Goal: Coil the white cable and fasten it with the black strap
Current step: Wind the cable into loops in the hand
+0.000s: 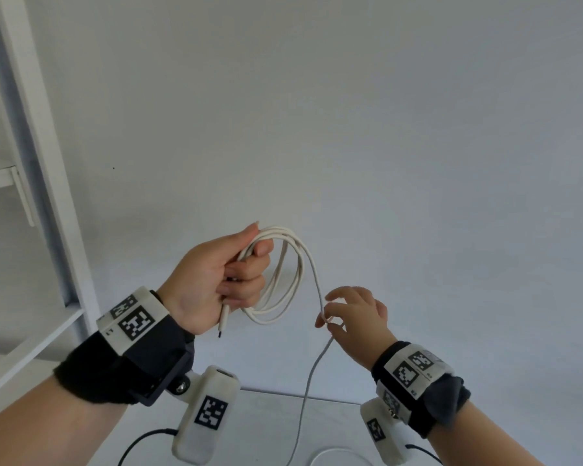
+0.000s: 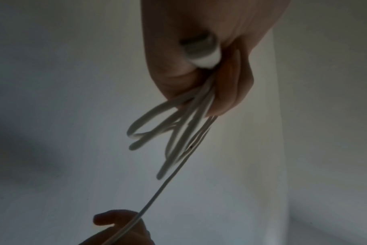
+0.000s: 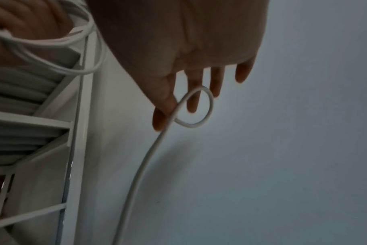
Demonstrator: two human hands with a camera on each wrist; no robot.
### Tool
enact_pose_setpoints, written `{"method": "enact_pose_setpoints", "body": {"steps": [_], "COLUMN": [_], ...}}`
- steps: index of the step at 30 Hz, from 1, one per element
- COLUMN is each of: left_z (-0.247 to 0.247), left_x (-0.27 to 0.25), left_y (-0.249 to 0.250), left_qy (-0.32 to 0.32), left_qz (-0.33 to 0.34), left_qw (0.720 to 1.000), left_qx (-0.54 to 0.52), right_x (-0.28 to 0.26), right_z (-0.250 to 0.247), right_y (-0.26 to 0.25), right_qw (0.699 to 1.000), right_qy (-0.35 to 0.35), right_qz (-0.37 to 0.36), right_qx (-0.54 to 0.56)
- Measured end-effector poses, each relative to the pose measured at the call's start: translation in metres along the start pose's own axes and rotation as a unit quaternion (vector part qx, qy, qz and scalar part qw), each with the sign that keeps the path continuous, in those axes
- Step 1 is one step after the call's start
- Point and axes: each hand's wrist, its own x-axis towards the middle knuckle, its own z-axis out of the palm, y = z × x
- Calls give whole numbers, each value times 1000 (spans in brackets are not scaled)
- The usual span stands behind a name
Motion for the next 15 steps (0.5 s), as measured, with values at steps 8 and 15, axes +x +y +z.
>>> {"method": "enact_pose_setpoints", "body": {"steps": [8,15], "left_z": [0,-3], "left_x": [-3,-6], "left_y": [3,6], "left_qy": [3,6], "left_qz": [11,15], "left_qw": [1000,1000], "left_qx": [7,5], "right_x": [1,0], "right_z": [11,16], "right_y": [3,35], "right_qw": [998,996], "right_qy": [40,51], "right_qz": [34,69], "right_qx": [27,12]}}
